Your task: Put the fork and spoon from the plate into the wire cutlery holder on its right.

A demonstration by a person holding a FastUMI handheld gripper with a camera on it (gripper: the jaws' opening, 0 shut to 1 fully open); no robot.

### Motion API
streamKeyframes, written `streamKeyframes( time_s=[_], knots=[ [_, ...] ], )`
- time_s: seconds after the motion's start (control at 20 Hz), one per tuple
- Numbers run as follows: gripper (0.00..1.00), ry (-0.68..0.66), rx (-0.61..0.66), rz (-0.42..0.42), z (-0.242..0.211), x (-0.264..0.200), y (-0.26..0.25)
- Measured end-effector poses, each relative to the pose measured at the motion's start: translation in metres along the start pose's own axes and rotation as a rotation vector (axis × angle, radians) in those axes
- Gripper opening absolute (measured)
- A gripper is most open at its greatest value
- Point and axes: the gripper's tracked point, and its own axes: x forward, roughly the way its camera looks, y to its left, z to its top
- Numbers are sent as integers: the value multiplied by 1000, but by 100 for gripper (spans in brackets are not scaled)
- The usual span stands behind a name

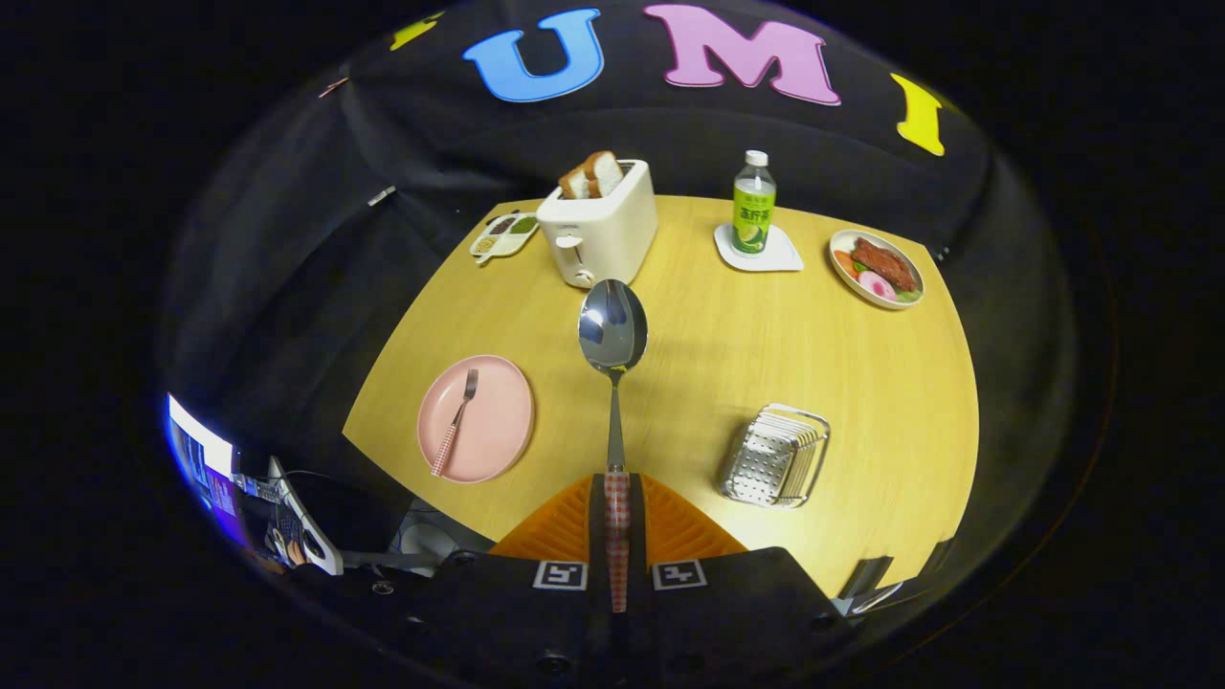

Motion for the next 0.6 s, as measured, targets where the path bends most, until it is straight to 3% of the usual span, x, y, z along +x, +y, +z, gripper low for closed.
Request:
streamKeyframes(
  time_s=[0.2,0.4,0.6],
  knots=[
    [10,123,14,-54,-18,-14,-47],
    [10,264,23,-50,-39,-17,-72],
    [10,463,-9,-102,-67,-14,-103]
  ],
)
